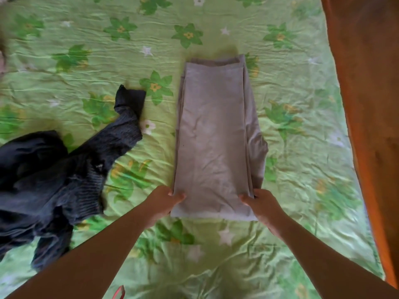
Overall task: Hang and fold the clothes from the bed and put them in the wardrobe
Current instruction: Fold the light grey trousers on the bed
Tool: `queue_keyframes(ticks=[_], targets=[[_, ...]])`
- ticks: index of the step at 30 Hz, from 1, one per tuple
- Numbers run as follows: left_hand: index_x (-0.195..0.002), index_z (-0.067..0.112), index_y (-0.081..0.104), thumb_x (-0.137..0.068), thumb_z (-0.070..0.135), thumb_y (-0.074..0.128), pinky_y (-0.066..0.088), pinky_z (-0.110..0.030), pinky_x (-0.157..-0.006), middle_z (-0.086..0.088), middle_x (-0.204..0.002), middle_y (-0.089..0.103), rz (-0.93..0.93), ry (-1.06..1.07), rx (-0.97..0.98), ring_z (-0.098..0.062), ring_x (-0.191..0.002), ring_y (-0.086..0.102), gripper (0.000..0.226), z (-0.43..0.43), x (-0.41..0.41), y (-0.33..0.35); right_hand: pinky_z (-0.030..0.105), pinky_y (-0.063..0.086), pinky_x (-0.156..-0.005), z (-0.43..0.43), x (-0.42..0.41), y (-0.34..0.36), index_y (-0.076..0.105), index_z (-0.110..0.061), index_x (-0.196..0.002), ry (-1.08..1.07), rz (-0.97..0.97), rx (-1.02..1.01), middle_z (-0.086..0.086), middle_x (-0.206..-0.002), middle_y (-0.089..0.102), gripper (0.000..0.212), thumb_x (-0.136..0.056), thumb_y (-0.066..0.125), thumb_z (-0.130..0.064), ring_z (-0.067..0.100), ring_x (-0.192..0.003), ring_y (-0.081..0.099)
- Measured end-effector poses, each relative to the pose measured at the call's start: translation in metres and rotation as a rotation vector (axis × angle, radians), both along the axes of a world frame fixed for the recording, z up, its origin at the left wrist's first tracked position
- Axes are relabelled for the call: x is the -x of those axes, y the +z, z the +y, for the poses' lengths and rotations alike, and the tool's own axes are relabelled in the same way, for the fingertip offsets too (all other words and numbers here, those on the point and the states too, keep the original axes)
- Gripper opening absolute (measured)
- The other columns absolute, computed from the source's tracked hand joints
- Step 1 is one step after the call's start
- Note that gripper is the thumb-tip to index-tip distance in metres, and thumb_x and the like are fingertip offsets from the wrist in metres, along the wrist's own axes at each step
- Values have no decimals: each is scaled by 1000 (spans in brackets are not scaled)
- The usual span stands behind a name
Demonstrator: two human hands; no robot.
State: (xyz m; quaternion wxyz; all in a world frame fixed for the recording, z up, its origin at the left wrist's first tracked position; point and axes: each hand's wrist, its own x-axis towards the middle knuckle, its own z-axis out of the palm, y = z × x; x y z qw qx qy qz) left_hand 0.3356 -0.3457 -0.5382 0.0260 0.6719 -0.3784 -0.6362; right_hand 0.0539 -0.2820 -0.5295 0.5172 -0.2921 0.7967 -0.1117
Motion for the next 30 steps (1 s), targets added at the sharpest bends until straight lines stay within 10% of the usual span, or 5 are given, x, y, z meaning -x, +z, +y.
queue_keyframes(ticks=[5,12,17,23,30], targets=[[-76,15,67,-90,29,71,43,-16,-46,4,-72,66,-154,-50,114,-9,-63,62,20,22,3,1,29,45,-58,12,-5,6,68,-7,-84,5,-2,-5,11,-87,68,21,-93,70,-27,23,-75,62],[-110,5,55,-86,23,71,50,-38,-79,-16,-110,56,-484,-297,488,-36,-100,58,34,62,16,2,43,53,-79,50,-34,-2,43,-14,-134,79,306,154,15,-114,62,52,-87,66,-17,36,-96,61],[-154,19,35,-93,42,56,29,-50,-117,-23,-161,22,-560,-818,1098,-38,-150,21,69,60,33,-24,61,21,-118,47,-46,-28,34,-22,-156,892,704,562,18,-163,24,68,-94,50,-47,38,-152,19],[-160,21,18,-98,57,43,23,-56,-118,-20,-166,4,-592,-1057,1046,-33,-154,5,75,66,14,-66,61,10,-122,45,-25,-60,7,-26,-162,1077,667,422,12,-169,-1,83,-97,29,-72,33,-156,-3],[-156,19,33,-101,44,43,23,-56,-118,-19,-165,13,-590,-900,1143,-35,-153,9,60,-9,44,-53,62,24,-117,-47,-18,-44,40,-22,-153,964,743,584,13,-163,26,64,-100,36,-58,35,-152,21]])
